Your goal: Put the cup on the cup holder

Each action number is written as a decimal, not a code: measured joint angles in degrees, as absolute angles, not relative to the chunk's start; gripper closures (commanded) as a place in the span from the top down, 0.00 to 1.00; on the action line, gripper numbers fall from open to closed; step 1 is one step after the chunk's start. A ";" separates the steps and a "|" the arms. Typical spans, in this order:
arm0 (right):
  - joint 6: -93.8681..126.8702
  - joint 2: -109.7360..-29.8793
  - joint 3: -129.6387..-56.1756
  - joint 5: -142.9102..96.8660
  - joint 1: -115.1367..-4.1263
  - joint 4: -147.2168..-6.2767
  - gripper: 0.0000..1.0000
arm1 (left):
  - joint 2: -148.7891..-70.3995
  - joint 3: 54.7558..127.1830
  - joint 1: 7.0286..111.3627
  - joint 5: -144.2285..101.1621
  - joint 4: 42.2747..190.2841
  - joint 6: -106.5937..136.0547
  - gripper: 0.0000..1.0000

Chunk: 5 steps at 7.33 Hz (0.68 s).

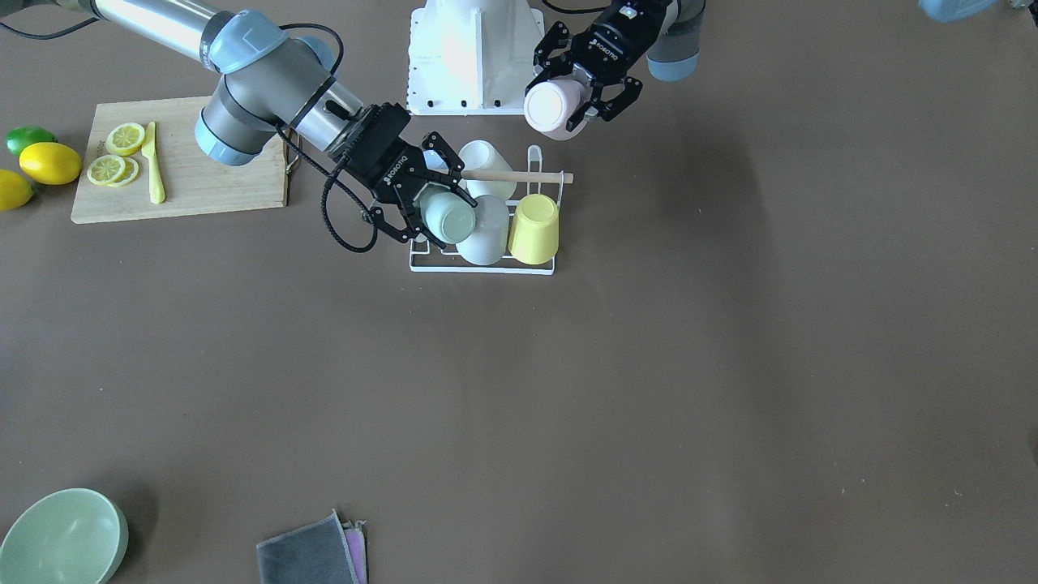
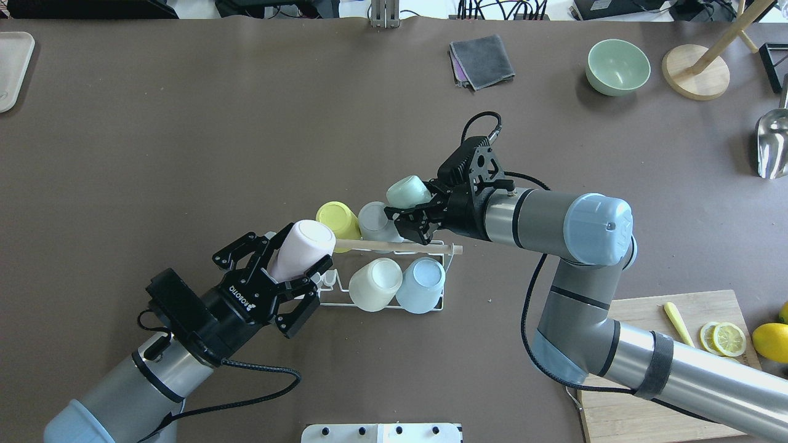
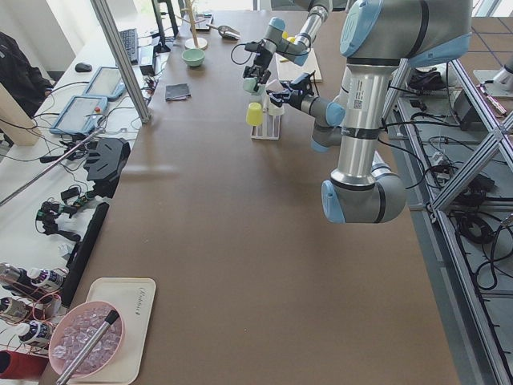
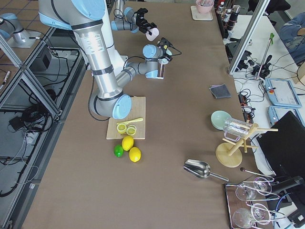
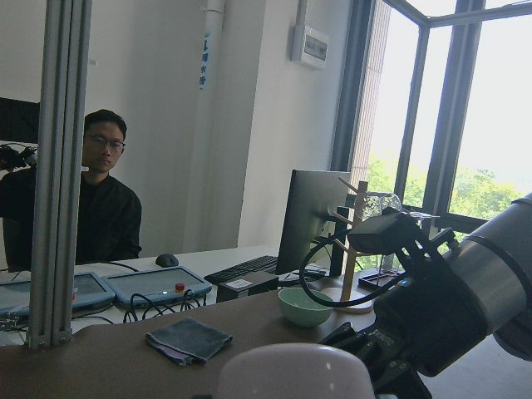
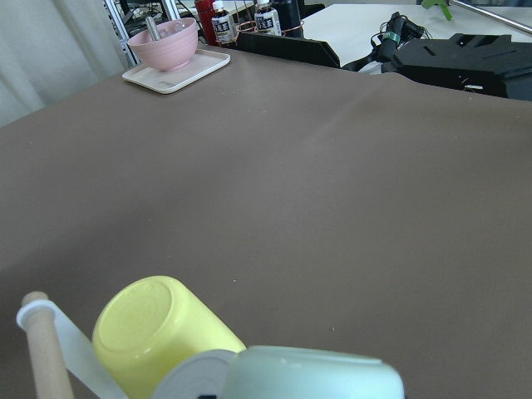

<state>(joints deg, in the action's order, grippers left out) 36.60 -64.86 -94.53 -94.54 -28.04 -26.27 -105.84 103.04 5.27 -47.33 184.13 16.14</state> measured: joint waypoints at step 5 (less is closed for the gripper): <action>36.65 -65.70 -96.48 -95.08 -27.92 -26.87 1.00 | -108.93 99.78 6.55 -47.30 183.70 16.05 0.00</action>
